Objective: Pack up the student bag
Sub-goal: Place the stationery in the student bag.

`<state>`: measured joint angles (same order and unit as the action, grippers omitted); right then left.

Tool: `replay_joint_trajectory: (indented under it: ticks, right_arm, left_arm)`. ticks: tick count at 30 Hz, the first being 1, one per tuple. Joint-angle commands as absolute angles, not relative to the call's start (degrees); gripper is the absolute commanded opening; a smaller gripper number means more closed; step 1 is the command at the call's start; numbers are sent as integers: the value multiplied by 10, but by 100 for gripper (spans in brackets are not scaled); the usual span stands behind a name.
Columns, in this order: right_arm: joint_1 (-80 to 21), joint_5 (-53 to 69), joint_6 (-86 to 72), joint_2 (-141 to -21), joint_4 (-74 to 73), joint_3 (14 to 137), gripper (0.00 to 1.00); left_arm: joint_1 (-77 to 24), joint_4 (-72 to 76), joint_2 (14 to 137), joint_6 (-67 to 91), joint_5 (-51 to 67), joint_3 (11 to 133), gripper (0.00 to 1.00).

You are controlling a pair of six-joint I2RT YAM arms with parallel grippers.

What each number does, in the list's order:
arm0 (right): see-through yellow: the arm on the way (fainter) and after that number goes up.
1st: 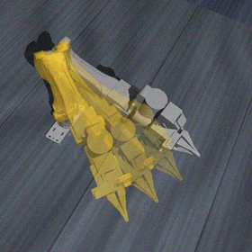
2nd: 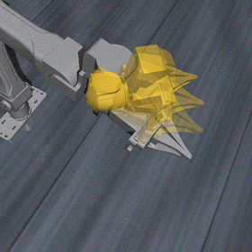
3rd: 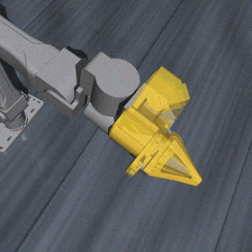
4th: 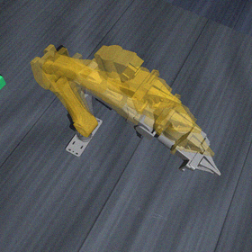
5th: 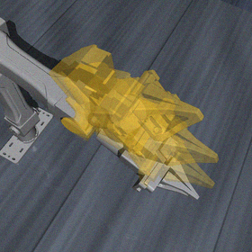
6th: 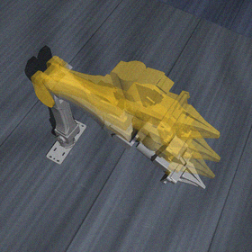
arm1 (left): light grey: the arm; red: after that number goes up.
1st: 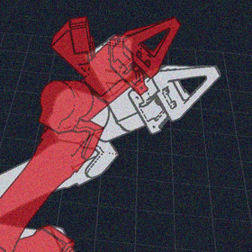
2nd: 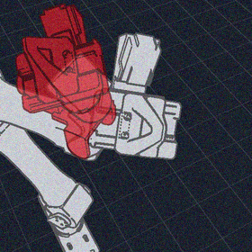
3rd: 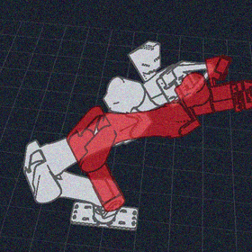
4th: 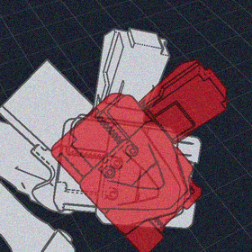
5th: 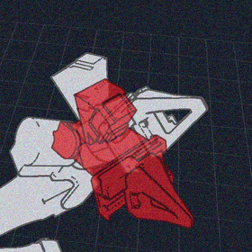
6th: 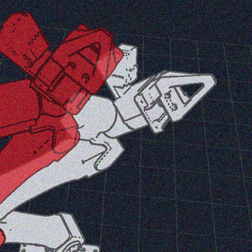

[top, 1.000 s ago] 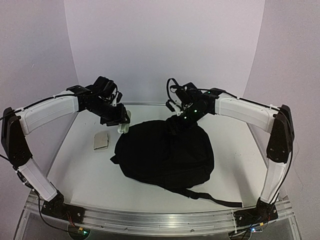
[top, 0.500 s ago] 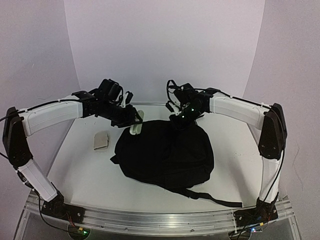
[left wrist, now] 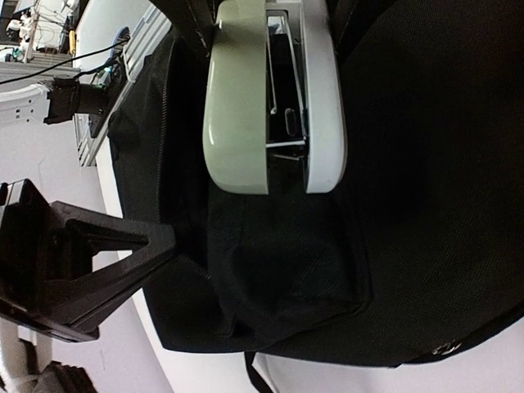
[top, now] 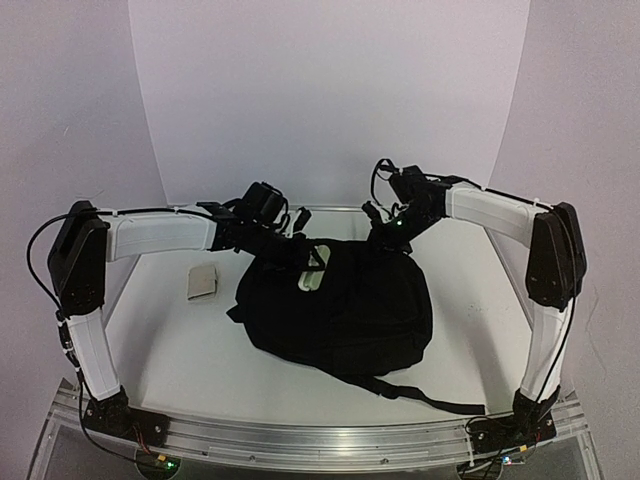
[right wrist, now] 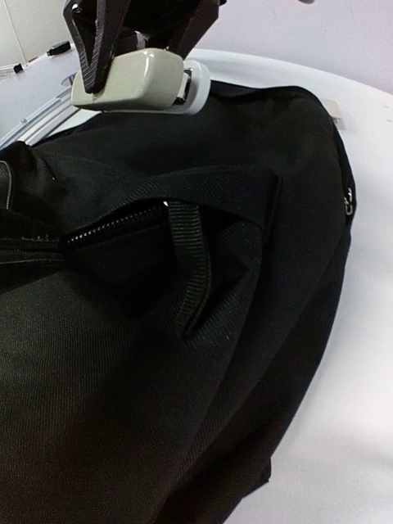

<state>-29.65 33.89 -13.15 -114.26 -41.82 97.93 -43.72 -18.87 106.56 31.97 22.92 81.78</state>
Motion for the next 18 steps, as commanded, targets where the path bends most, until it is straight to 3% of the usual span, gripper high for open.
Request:
replay_joint_trajectory:
  ticks: [1, 18]
  right_arm:
    - [-298, 382, -137, -1088, -411, 958, 0]
    - [-297, 416, -164, -1045, -412, 961, 0]
  left_arm:
    - [-445, -167, 1060, 285, 250, 858, 31]
    - [-479, -133, 1177, 259, 290, 941, 35]
